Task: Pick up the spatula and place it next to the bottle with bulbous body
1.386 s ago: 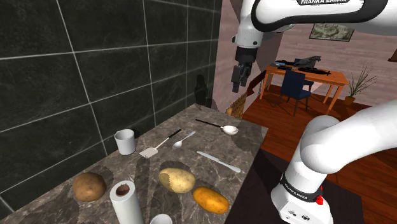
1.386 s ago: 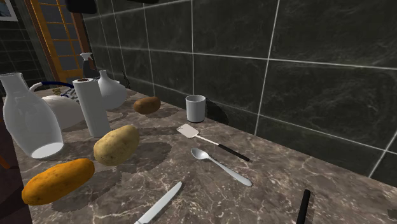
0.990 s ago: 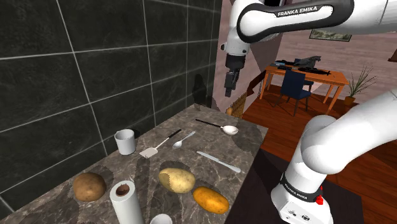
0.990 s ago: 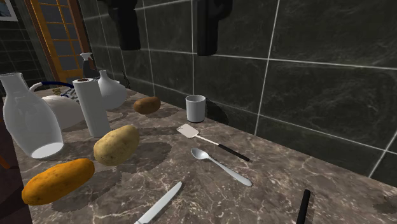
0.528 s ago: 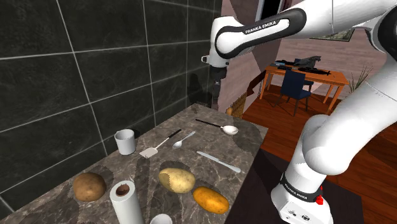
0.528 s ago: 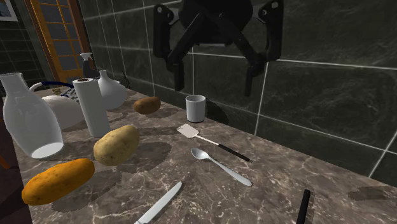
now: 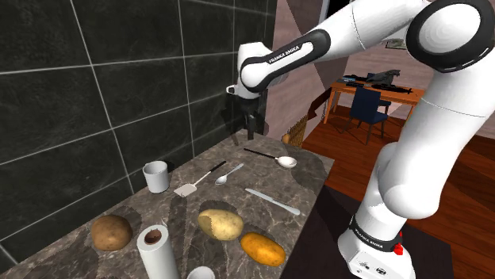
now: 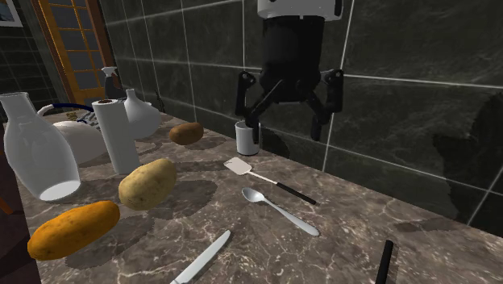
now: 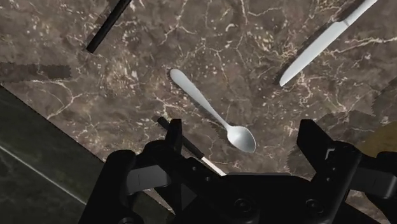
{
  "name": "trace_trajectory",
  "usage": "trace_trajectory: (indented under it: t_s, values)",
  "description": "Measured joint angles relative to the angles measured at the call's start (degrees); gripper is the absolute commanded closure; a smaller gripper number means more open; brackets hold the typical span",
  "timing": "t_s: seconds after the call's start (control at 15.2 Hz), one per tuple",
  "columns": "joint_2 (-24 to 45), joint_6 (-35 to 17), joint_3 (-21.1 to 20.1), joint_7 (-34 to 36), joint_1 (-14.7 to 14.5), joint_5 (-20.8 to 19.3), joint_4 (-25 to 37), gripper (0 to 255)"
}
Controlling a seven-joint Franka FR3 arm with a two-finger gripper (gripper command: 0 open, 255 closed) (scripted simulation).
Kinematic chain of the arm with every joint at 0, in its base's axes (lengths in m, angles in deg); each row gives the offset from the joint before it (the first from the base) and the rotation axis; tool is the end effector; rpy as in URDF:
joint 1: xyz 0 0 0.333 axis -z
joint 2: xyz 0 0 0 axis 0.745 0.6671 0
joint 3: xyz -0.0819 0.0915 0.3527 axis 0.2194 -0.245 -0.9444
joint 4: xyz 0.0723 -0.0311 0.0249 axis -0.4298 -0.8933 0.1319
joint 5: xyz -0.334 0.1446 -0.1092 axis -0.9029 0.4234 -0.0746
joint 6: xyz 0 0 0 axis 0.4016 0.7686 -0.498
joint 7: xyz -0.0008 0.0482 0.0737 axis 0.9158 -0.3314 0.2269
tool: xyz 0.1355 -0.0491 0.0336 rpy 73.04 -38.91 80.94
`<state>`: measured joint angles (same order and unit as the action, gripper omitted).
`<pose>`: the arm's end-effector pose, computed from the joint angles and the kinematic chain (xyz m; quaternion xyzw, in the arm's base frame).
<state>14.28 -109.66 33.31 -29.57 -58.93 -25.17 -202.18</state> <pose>0.4978 0.0042 0.4444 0.9016 0.4322 -0.0120 0.0100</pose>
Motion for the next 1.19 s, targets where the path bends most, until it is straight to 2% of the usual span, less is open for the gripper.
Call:
trace_trajectory:
  t_s: [0.59,1.19]
  values:
    - [17.7,-7.3,-3.2,-16.2,-2.4,1.2,10.3,0]
    - [32.6,-11.5,-7.9,-28.8,-4.3,-1.0,21.2,0]
